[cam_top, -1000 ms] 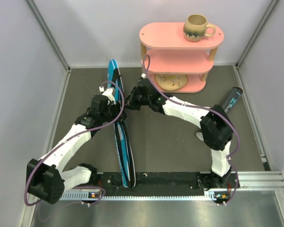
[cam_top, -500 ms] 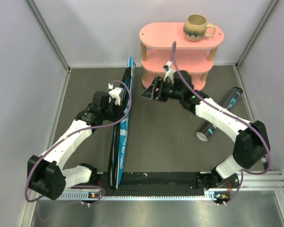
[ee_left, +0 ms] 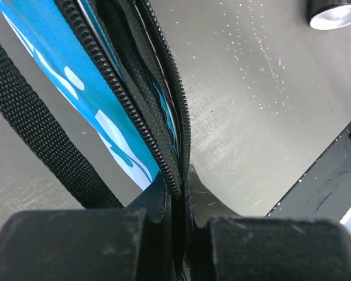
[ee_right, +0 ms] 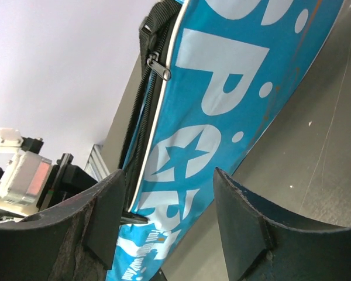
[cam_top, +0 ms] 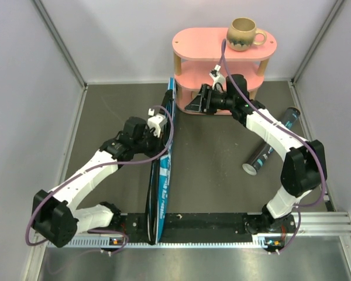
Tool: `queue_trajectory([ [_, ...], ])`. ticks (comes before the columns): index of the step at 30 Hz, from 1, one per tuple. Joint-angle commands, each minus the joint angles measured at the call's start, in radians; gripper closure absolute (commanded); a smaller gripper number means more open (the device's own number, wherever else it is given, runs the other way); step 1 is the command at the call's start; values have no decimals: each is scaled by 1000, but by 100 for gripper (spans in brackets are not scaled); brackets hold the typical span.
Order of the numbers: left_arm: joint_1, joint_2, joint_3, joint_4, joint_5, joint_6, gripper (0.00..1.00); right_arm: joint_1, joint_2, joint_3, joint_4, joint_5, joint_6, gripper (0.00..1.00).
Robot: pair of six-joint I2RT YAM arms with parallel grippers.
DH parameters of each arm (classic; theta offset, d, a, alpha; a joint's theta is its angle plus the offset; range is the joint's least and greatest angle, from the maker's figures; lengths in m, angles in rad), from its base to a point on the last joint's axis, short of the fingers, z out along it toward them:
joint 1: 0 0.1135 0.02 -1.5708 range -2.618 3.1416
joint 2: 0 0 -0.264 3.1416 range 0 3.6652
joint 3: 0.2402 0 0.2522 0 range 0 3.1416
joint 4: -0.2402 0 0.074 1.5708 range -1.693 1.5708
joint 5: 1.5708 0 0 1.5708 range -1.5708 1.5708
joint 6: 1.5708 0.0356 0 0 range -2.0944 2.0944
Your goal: Pack up the badminton gear
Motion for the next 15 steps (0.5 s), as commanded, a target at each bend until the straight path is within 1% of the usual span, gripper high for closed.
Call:
queue_trajectory([
  [1,-31,-64,-6,98,15,-48,100,-7,-10,-11,60,-48,20,39],
  [3,-32,-100,-29,96,-14,-98,100,-5,-10,-8,62,-60,28,38],
  [7,-49,-194,-107,128,-3,-98,100,-7,-16,-29,101,-92,40,35],
  [9,-52,-199,-111,127,3,-80,100,-4,-1,-32,114,-115,57,37],
  [12,-58,-180,-91,119,52,-65,100,-4,-4,-43,114,-114,77,38],
  [15,-93,-185,-74,121,73,-19,100,-7,-33,-68,137,-101,65,38],
])
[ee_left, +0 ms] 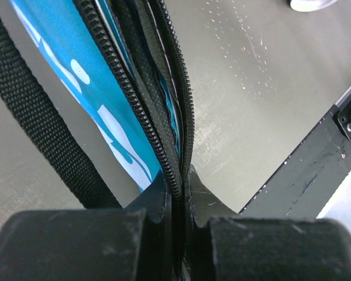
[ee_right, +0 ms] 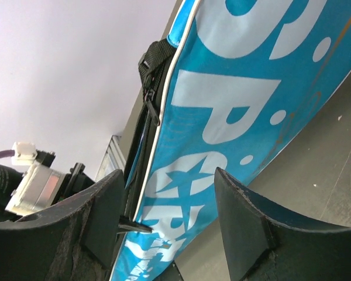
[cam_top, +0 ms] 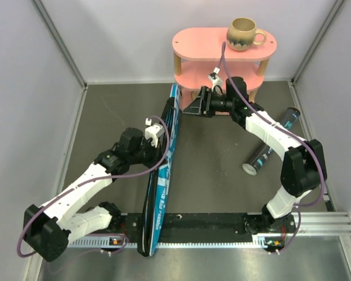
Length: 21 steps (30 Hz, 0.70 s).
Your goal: Pack up the badminton gear
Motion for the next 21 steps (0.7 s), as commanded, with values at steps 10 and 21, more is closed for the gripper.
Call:
queue_trajectory([
  [10,-61,-108,13,50,130,155,100,-37,-197,-154,67,8,39,36],
  [21,-81,146,169,133,104,216,100,-82,-251,-226,59,0,61,41],
])
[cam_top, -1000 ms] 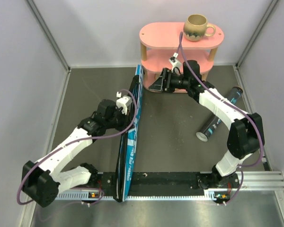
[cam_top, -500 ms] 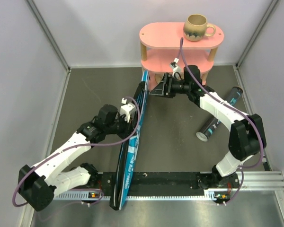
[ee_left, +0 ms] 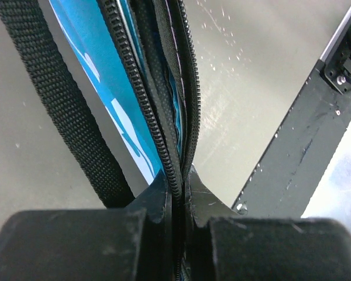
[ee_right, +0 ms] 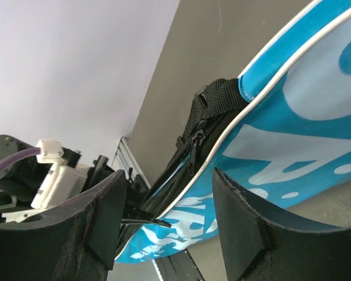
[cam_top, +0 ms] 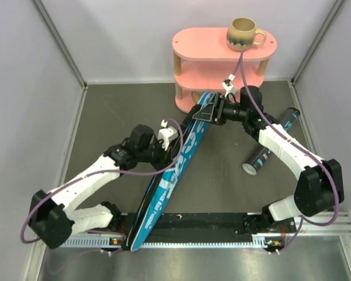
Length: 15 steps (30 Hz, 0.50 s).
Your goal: Pack up the badminton gear
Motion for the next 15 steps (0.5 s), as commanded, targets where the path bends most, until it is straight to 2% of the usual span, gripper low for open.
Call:
queue_trajectory([
  [1,-15,77,128,164,-24,62,100,-50,-29,-23,12,1,-11,41],
  [10,-35,123,132,183,-35,91,100,-68,-6,-4,-16,-3,-101,49],
  [15,-47,128,134,181,-54,97,100,-70,1,20,-45,1,-111,58],
])
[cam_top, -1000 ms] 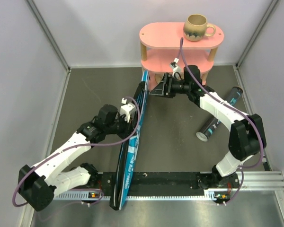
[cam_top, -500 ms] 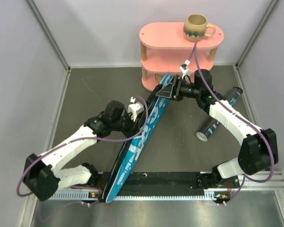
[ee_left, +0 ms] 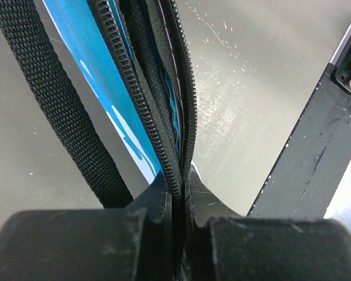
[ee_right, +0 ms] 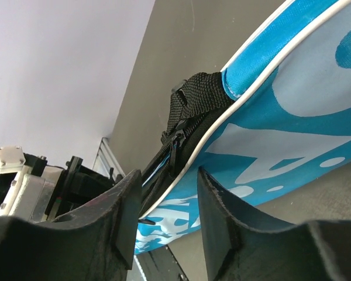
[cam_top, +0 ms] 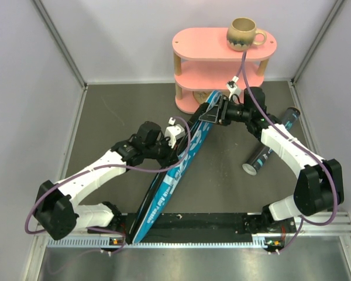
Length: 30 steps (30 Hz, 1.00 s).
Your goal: Pack up the badminton gear
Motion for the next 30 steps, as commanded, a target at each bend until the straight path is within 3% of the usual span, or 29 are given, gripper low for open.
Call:
queue_trajectory([
  [1,-14,-4,50,139,-29,41,100,-8,-3,47,0,-2,-33,60],
  [8,-48,5,68,124,-72,53,100,-8,-13,64,-34,30,-26,69],
  [30,-88,16,87,78,-159,73,100,-10,-43,147,-189,128,-61,70],
])
